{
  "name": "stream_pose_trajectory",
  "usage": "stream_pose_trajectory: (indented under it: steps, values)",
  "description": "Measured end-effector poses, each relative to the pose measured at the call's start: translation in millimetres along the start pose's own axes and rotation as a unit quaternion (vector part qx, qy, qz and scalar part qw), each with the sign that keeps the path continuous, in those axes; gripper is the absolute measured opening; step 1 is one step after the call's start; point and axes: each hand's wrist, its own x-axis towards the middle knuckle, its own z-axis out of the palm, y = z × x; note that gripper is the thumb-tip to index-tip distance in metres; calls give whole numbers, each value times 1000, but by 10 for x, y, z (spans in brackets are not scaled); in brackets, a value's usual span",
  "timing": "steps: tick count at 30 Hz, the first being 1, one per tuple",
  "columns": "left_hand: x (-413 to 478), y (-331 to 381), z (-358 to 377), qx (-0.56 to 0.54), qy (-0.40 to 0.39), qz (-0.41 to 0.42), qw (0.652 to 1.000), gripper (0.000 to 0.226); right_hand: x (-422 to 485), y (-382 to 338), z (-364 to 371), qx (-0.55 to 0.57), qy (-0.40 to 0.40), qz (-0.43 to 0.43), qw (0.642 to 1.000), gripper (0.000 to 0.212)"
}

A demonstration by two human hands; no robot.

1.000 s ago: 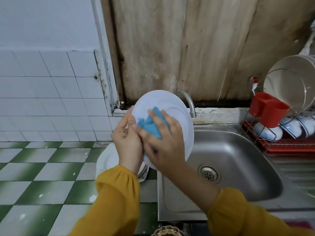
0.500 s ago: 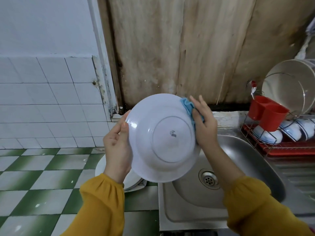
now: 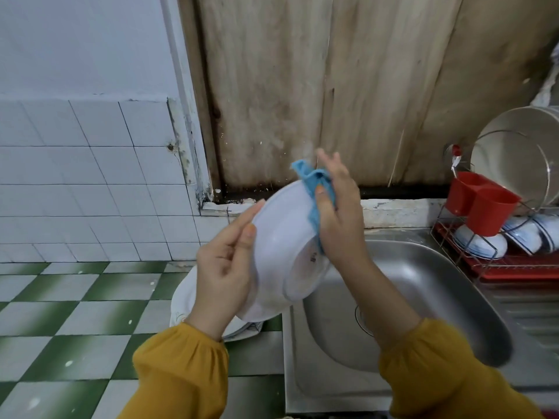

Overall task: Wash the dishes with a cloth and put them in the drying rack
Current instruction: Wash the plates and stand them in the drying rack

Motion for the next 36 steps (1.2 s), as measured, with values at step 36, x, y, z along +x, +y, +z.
stream_pose_trajectory:
  steps: [36]
  values:
    - [-33, -9, 17, -113, 139, -76, 981, 33, -379, 243, 29, -67, -23, -34, 997, 46]
